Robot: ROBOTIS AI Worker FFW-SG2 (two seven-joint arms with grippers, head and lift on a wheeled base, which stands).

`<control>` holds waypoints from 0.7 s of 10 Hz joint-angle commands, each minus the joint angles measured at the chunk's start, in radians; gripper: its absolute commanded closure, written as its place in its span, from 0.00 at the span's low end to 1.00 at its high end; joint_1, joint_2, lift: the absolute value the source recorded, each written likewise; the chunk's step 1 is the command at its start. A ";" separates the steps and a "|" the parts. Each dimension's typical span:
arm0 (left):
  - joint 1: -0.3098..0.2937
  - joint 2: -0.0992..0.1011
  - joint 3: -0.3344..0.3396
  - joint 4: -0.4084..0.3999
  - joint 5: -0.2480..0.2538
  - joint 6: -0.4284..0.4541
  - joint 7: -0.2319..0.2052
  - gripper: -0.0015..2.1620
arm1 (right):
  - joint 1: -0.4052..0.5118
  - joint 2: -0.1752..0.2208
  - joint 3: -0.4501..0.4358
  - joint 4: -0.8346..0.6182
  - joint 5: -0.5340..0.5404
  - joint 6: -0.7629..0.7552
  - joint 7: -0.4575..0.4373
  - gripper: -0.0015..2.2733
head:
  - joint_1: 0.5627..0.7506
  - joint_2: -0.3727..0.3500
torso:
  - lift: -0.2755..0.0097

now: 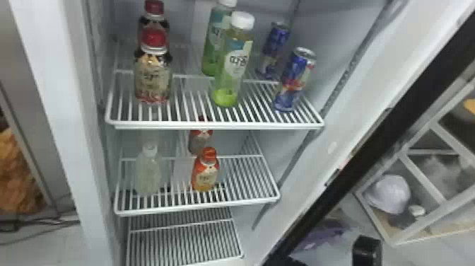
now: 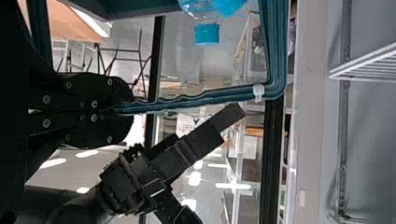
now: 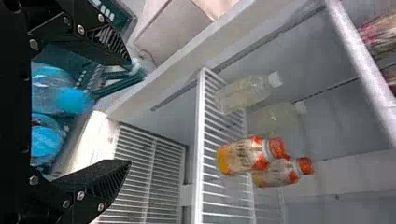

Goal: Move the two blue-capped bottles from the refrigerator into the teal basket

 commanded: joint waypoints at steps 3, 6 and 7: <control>-0.002 -0.003 -0.002 0.000 -0.002 0.000 0.000 0.54 | -0.046 0.058 -0.009 0.142 0.028 -0.412 -0.030 0.13 | 0.70 0.03 | 0.49; -0.005 -0.005 -0.005 -0.002 -0.002 0.000 0.000 0.54 | -0.134 0.094 0.000 0.290 0.044 -0.665 -0.077 0.13 | 0.70 0.03 | 0.49; -0.005 -0.005 -0.003 0.000 -0.002 0.000 0.000 0.54 | -0.156 0.094 0.005 0.322 0.044 -0.714 -0.107 0.13 | 0.70 0.03 | 0.49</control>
